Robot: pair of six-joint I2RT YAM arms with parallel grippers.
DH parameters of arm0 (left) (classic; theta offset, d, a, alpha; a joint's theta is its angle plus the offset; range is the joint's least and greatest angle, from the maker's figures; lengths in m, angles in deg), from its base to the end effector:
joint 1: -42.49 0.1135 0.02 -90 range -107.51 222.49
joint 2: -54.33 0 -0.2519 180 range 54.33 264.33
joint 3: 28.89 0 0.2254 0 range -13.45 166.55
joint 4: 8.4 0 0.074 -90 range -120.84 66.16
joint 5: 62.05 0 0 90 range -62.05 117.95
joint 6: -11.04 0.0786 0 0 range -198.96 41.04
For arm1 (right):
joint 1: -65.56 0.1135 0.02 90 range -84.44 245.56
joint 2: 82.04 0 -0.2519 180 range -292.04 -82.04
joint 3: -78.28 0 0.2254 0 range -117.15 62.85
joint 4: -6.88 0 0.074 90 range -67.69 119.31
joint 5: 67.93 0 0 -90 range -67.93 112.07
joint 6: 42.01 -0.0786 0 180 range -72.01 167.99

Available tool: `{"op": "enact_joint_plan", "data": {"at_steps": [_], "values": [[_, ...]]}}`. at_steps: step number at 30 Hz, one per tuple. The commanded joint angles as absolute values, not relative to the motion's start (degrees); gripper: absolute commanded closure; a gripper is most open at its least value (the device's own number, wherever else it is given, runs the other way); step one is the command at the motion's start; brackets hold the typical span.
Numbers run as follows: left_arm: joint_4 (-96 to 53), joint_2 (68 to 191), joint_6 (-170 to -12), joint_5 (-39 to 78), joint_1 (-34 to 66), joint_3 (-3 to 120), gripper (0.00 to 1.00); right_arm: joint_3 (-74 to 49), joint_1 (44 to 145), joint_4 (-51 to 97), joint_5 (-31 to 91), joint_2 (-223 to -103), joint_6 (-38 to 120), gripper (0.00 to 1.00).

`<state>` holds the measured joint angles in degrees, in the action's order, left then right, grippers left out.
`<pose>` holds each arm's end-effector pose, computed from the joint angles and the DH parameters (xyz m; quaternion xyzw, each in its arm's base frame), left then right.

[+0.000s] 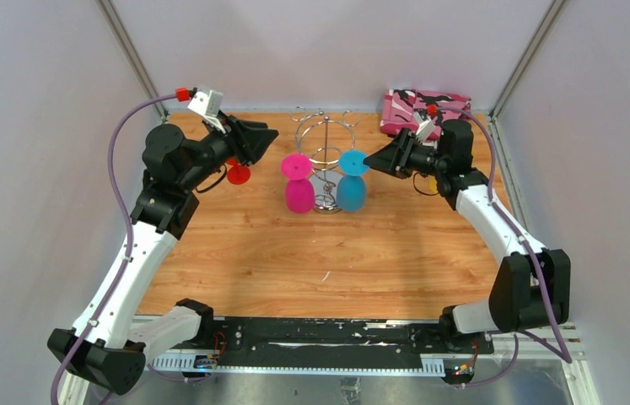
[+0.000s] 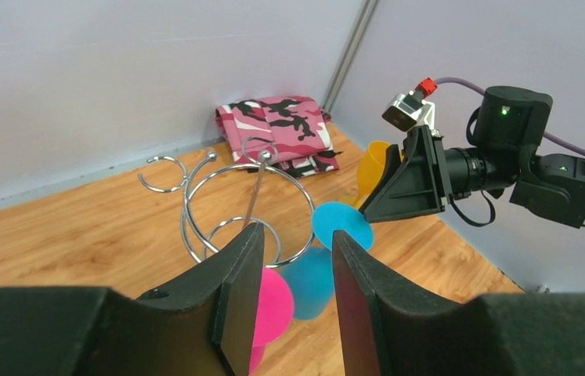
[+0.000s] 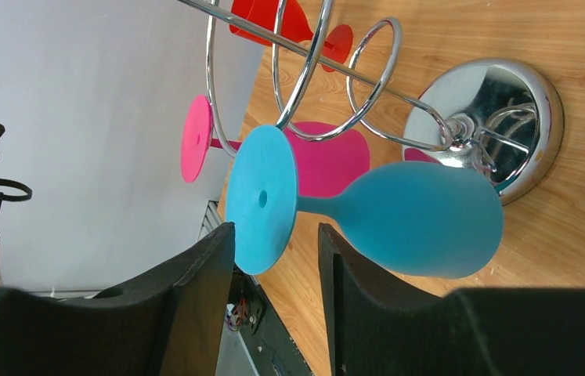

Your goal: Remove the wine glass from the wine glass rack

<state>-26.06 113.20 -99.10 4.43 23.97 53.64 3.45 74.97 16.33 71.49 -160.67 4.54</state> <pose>0.2190 -0.1065 0.4348 0.1422 0.6572 -0.3695 0.6414 0.3030 0.1107 0.3168 -0.0397 0.7570 0.5445 0.3591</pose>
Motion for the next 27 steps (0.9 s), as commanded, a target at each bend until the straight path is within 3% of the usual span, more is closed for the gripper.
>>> {"op": "enact_joint_plan", "data": {"at_steps": [1,8,27], "values": [[-26.3,113.4,-98.0,5.3,23.6,53.9,0.58,3.4,75.8,14.2,71.6,-161.7,5.2,0.54],[-26.1,113.9,-97.9,5.3,23.6,53.8,0.58,2.8,75.9,12.4,72.7,-163.1,3.3,0.62],[-26.1,113.9,-97.9,5.4,23.6,53.3,0.58,3.8,76.0,8.3,74.2,-164.0,-4.1,1.00]]}}
